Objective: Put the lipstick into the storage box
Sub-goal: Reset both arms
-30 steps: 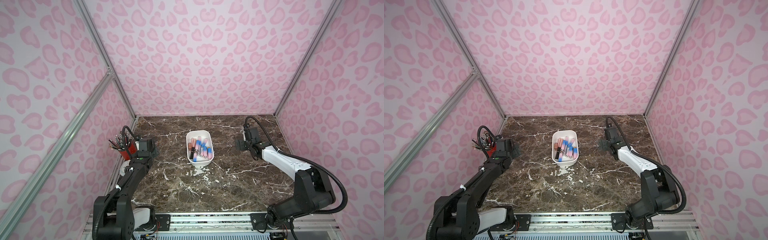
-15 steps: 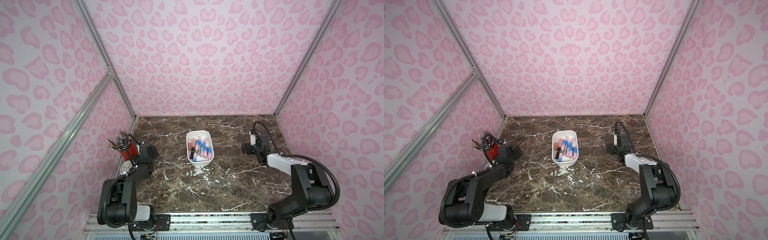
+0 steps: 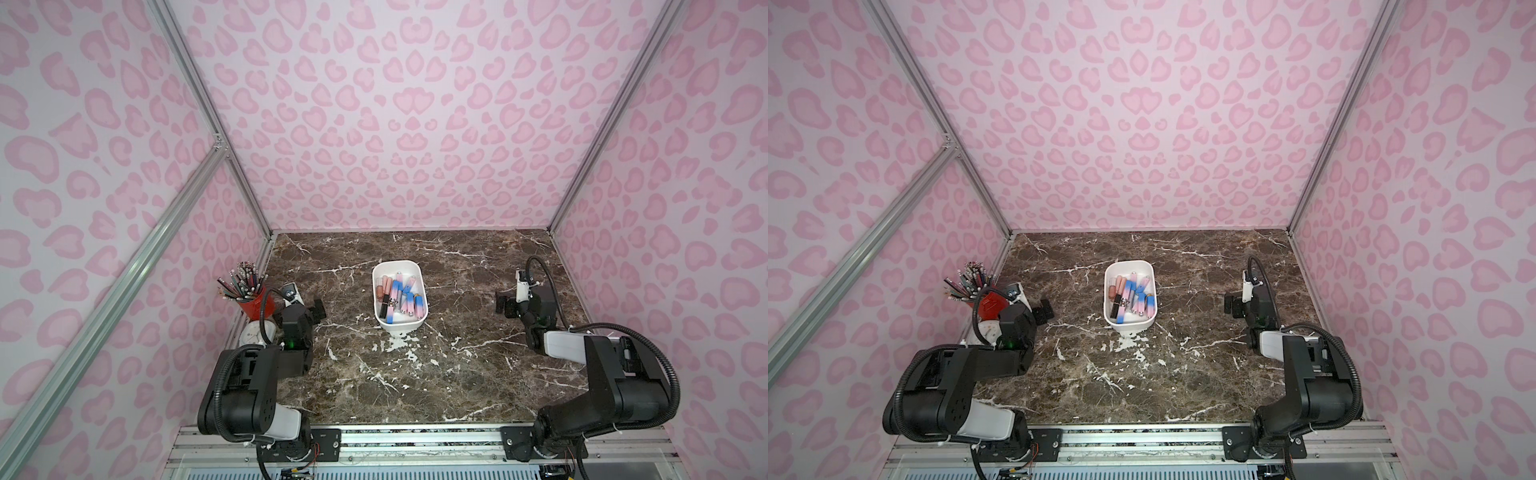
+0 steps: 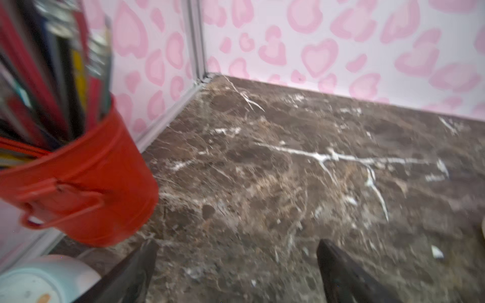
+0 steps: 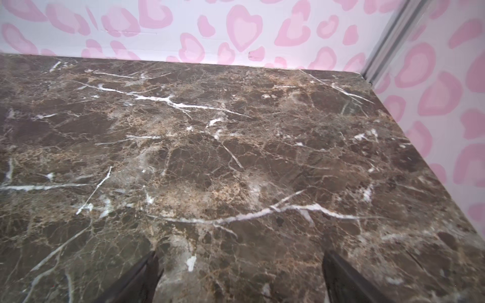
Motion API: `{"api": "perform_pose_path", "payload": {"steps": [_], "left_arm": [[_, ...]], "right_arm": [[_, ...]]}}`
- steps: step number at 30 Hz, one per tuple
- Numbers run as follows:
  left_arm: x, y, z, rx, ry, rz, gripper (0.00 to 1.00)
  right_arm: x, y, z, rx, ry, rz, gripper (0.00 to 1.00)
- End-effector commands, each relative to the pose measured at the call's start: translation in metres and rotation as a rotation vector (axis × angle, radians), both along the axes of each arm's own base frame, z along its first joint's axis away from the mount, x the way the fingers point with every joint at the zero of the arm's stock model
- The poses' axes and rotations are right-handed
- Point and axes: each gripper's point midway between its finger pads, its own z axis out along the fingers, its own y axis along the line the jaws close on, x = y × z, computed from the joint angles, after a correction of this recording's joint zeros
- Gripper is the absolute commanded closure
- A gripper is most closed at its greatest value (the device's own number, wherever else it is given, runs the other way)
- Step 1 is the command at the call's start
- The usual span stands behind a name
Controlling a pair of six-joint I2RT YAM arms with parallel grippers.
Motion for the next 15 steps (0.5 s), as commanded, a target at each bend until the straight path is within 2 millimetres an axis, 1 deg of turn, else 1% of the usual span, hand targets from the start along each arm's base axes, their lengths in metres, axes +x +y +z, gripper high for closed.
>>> {"api": "perform_pose_path", "payload": {"steps": [1,2,3,4,5,7,9,12,15], "left_arm": [[0.014,-0.01,0.033,0.036,-0.135,-0.068,0.03],[0.015,-0.009,0.03,0.022,-0.109,-0.08,0.03],[0.015,-0.009,0.03,0.018,-0.121,-0.083,0.03],[0.016,-0.009,0.03,0.018,-0.12,-0.083,0.03],[0.015,-0.009,0.029,0.016,-0.107,-0.084,0.03],[0.016,-0.009,0.03,0.018,-0.118,-0.084,0.02],[0.016,-0.009,0.03,0.017,-0.117,-0.084,0.01],[0.014,-0.008,0.03,0.018,-0.116,-0.082,0.02],[0.015,-0.009,0.03,0.018,-0.116,-0.083,0.02]], "right_arm": [[0.004,0.003,0.023,0.027,-0.131,0.007,0.0],[0.001,0.001,0.023,0.02,-0.149,-0.011,0.0],[-0.003,-0.001,0.019,0.016,-0.16,-0.031,0.0],[-0.003,-0.003,0.022,0.022,-0.213,-0.041,0.0],[-0.003,-0.003,0.021,0.024,-0.22,-0.039,0.0],[-0.002,-0.003,0.017,0.015,-0.15,-0.037,0.0],[-0.003,-0.003,0.02,0.02,-0.21,-0.04,0.0],[-0.002,-0.003,0.016,0.017,-0.157,-0.035,0.0],[-0.001,-0.008,0.018,0.011,-0.177,-0.07,0.0]]}}
